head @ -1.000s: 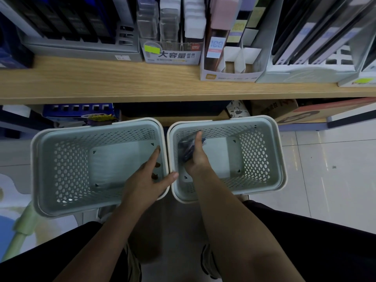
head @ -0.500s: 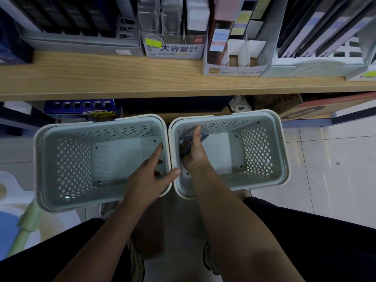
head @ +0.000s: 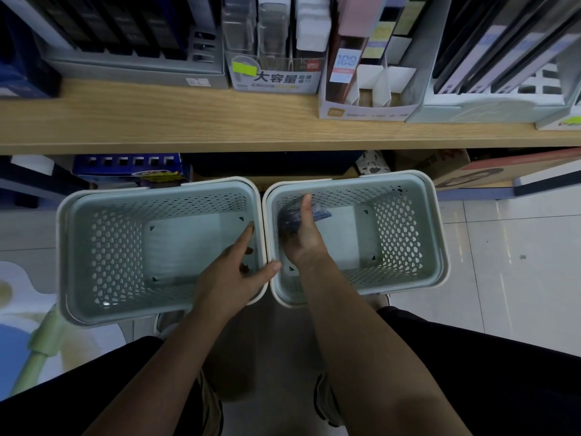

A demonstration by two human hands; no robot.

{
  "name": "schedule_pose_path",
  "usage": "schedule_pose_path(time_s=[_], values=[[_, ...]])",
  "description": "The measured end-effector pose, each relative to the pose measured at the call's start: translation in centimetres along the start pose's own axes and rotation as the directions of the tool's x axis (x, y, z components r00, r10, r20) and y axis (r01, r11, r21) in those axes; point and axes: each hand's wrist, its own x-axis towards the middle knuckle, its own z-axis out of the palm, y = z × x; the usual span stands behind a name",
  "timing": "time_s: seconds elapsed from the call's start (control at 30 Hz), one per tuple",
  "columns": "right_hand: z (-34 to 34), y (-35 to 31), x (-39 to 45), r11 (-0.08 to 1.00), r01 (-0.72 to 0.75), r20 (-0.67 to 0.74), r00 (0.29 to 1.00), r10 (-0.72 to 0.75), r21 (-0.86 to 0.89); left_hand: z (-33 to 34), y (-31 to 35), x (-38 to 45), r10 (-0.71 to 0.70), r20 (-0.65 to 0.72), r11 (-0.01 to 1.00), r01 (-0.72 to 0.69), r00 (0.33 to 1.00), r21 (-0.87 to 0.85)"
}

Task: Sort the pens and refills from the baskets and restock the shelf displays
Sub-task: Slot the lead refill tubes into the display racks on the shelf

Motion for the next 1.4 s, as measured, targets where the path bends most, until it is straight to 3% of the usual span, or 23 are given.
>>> schedule_pose_path(time_s=[0.23, 0.4, 0.67, 0.8, 1.1, 1.23, 1.4], values=[[0.1, -0.9, -0.9, 0.999, 0.023, 0.035, 0.999, -0.024, 0.026, -0.1, 0.2, 0.0, -0.005, -0.009, 1.000, 0.005, 1.000, 0.012], [1.4, -2.8, -2.7, 0.986, 0.156, -0.034, 0.987, -0.158, -0.061, 0.0, 0.0, 0.1, 0.011, -0.018, 1.000, -0.011, 1.000, 0.023], [4.2, -3.4, -3.7, 0.977, 0.207, -0.241, 0.947, -0.213, -0.050, 0.1, -0.1, 0.1, -0.001, -0.034, 0.999, 0.002, 0.999, 0.044], [4.1, -3.7, -3.9, 0.978, 0.202, -0.216, 0.959, -0.186, 0.055, 0.1, 0.0, 0.0, 0.002, -0.041, 0.998, 0.001, 0.999, 0.055], [3.2, -4.4, -5.0, 0.973, 0.222, -0.193, 0.959, -0.205, 0.068, -0.1, 0.4, -0.1, 0.003, -0.042, 0.998, 0.000, 0.999, 0.068], [2.4, -4.1, -5.8, 0.969, 0.247, -0.130, 0.960, -0.246, -0.006, -0.2, 0.7, -0.1, -0.008, -0.039, 0.998, 0.010, 0.999, 0.058], [0.7, -4.0, -8.3, 0.932, 0.283, 0.016, 0.958, -0.287, -0.226, -0.8, 1.8, -0.1, -0.001, -0.053, 0.999, 0.003, 0.999, 0.046]])
